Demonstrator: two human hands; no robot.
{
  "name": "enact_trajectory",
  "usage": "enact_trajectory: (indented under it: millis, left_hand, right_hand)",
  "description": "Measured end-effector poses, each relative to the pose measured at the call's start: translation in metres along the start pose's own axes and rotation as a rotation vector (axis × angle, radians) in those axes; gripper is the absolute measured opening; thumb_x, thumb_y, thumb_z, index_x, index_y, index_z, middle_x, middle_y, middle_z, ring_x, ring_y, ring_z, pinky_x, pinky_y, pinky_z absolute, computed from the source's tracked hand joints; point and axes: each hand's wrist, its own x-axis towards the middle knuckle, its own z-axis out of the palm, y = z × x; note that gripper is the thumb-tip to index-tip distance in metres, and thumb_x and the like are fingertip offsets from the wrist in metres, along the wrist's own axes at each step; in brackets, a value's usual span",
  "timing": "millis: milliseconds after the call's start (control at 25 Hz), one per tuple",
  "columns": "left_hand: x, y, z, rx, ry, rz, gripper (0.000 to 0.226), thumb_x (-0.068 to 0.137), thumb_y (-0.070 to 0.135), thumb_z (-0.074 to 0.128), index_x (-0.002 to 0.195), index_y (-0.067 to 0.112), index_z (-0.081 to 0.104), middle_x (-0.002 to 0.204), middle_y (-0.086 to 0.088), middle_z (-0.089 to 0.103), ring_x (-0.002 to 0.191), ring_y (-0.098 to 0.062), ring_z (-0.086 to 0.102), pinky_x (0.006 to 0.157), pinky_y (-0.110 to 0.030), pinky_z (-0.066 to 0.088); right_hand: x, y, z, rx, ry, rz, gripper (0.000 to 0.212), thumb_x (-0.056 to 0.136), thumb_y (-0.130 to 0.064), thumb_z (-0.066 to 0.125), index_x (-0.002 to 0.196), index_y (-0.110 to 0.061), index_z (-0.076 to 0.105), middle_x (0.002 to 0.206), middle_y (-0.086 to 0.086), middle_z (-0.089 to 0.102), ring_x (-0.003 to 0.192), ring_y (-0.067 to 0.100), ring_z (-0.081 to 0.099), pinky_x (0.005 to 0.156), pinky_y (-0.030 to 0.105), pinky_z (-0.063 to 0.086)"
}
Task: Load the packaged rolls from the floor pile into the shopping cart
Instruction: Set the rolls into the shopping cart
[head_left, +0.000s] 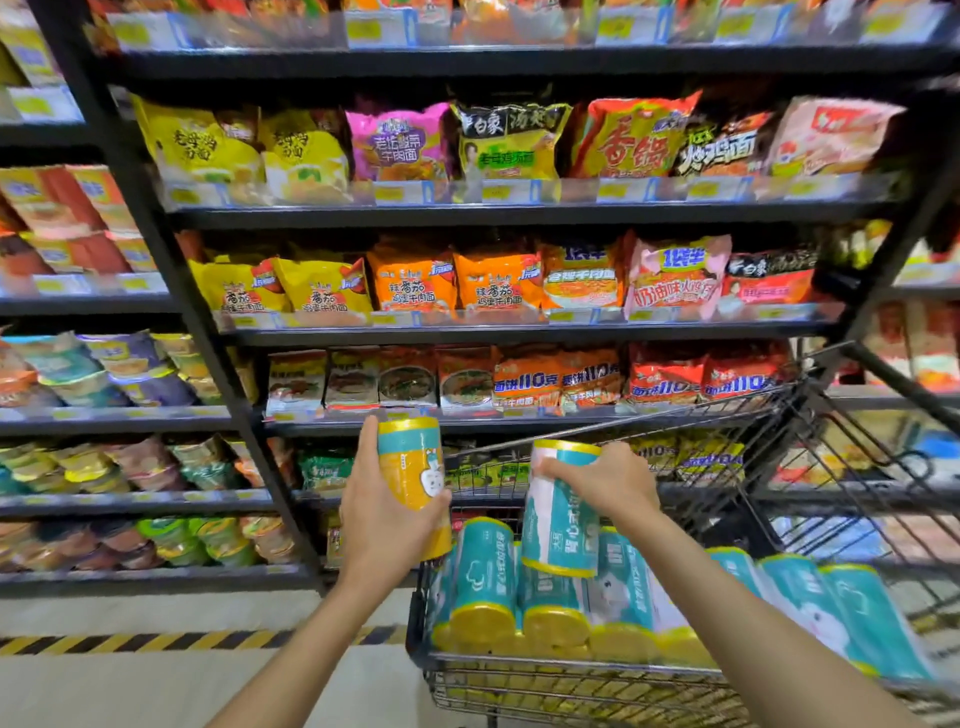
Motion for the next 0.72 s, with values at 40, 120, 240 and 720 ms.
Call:
enact_trajectory:
  millis: [40, 120, 240, 720]
  left_hand:
    - [0.004, -0.001, 0.006, -0.005, -0.021, 0.002, 0.109, 0.069, 0.028, 0.083, 0.151, 0.027, 0.012, 0.142, -0.003, 0.043, 0.120, -0.023, 0.049, 0.095, -0.035, 0.042]
    - [0.012, 0.000, 0.020, -0.020, -0.068, 0.018, 0.107, 0.069, 0.028, 0.083, 0.150, 0.027, 0.013, 0.141, -0.003, 0.044, 0.118, -0.022, 0.048, 0.093, -0.032, 0.040]
    - [0.026, -0.001, 0.040, -0.019, -0.124, 0.038, 0.107, 0.069, 0.028, 0.083, 0.150, 0.028, 0.014, 0.141, 0.000, 0.043, 0.118, -0.020, 0.047, 0.093, -0.031, 0.038]
    - [0.071, -0.003, 0.097, -0.032, -0.260, 0.085, 0.103, 0.070, 0.030, 0.082, 0.149, 0.021, 0.017, 0.138, -0.002, 0.045, 0.115, -0.020, 0.050, 0.095, -0.034, 0.042]
  right_hand:
    - [0.006, 0.010, -0.002, -0.028, -0.017, 0.031, 0.066, 0.065, -0.067, 0.072, 0.065, -0.014, 0.033, 0.061, -0.001, 0.038, 0.054, 0.016, 0.039, 0.049, 0.029, 0.026]
    - [0.017, 0.032, -0.005, -0.108, -0.064, 0.113, 0.066, 0.064, -0.069, 0.072, 0.068, -0.015, 0.034, 0.067, -0.001, 0.042, 0.060, 0.017, 0.043, 0.056, 0.029, 0.032]
    - [0.031, 0.053, 0.002, -0.227, -0.150, 0.207, 0.073, 0.061, -0.073, 0.070, 0.090, -0.010, 0.046, 0.090, 0.004, 0.055, 0.080, 0.024, 0.057, 0.066, 0.032, 0.043]
    - [0.051, 0.042, 0.014, -0.501, -0.375, 0.197, 0.073, 0.063, -0.080, 0.062, 0.081, -0.012, 0.046, 0.069, 0.002, 0.050, 0.067, 0.023, 0.056, 0.062, 0.032, 0.045]
